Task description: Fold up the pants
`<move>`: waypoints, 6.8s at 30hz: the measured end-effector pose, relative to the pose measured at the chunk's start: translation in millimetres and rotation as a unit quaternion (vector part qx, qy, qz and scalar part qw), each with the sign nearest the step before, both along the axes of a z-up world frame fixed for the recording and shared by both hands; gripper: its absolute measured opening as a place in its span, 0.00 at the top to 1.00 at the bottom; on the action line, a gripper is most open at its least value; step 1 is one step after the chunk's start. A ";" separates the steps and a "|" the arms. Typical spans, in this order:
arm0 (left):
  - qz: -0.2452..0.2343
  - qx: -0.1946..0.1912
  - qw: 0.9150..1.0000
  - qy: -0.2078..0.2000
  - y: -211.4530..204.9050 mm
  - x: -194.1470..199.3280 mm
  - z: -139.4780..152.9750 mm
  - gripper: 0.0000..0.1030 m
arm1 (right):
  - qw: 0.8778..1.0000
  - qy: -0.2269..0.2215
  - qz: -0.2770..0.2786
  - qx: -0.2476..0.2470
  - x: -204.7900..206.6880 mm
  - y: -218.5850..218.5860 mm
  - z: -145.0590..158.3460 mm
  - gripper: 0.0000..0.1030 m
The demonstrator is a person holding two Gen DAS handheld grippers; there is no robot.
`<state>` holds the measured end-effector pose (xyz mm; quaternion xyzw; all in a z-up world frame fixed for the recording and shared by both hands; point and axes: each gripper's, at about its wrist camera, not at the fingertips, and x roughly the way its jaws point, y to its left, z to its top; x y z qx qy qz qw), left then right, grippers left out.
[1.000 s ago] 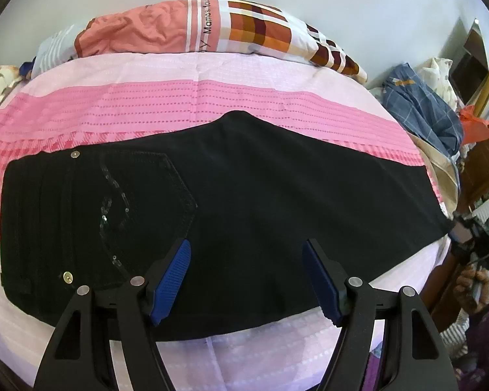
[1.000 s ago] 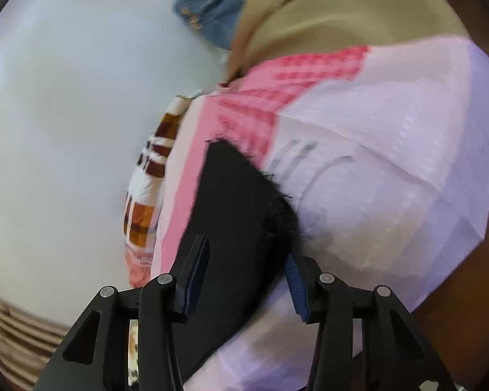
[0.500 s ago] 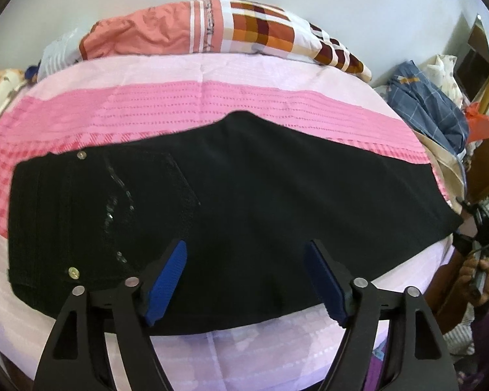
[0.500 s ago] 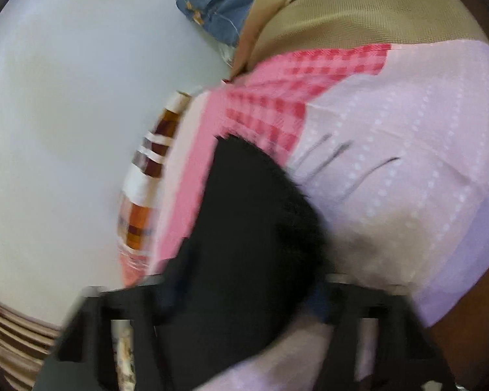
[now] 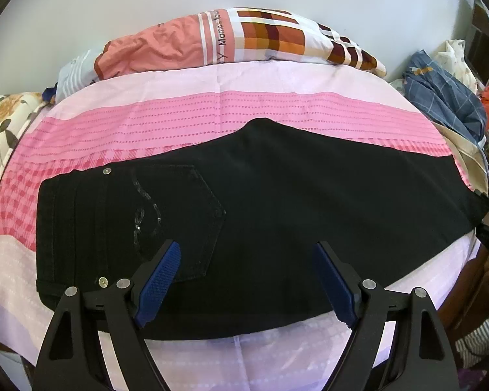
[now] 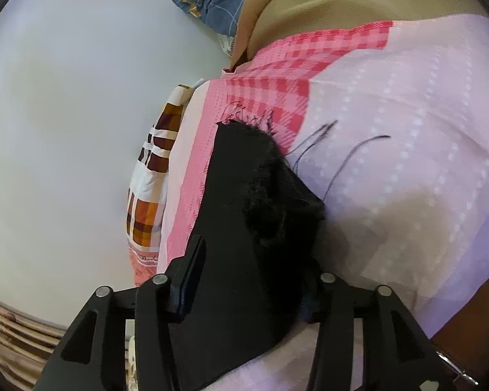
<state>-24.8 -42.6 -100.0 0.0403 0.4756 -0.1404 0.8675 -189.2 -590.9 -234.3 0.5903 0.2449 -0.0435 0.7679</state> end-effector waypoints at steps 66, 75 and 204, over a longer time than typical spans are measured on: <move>0.061 -0.017 0.997 0.050 52.9 5.8 -14.6 0.19 | 0.952 -0.021 0.303 0.034 154.8 265.3 55.4 0.90; 0.065 -0.022 0.996 0.062 56.1 6.7 -21.0 0.19 | 0.933 -0.005 0.357 0.030 159.5 315.1 40.5 0.90; 0.062 0.105 0.992 -0.033 115.1 16.2 -7.8 0.19 | 0.841 -0.010 0.475 -0.260 151.9 408.8 59.1 0.55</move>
